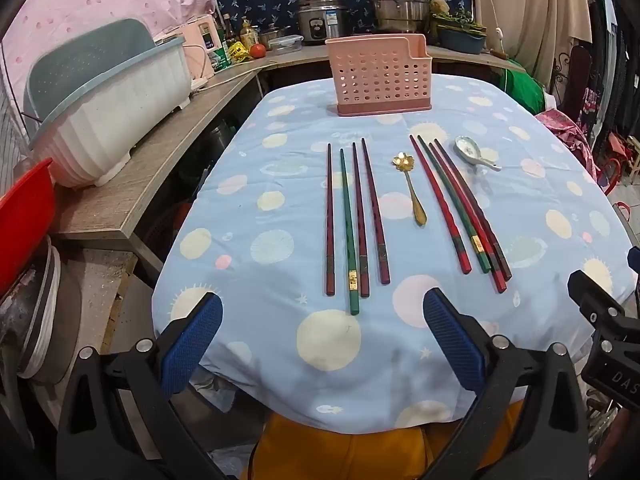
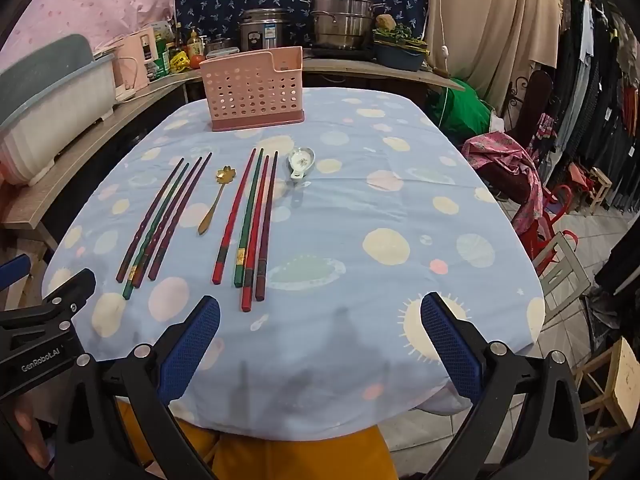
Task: Organize utensils
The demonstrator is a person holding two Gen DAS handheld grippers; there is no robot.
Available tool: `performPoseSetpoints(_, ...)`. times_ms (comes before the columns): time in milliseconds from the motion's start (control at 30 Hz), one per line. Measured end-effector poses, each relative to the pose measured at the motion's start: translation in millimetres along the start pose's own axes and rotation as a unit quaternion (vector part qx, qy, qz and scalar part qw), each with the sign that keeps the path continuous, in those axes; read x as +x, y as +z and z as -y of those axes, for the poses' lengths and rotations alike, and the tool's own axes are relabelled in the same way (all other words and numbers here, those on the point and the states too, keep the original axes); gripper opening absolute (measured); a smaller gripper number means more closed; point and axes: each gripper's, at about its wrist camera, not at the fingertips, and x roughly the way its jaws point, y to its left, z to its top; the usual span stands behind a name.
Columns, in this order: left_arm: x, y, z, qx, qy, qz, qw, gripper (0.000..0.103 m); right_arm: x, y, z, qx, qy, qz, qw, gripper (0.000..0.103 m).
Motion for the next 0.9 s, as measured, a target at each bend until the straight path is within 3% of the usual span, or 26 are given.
performPoseSetpoints(900, 1.1, -1.8, 0.6, 0.0, -0.004, -0.002, 1.0, 0.096, -1.1, -1.6, -1.3, 0.002, 0.003, -0.001, 1.0, 0.096)
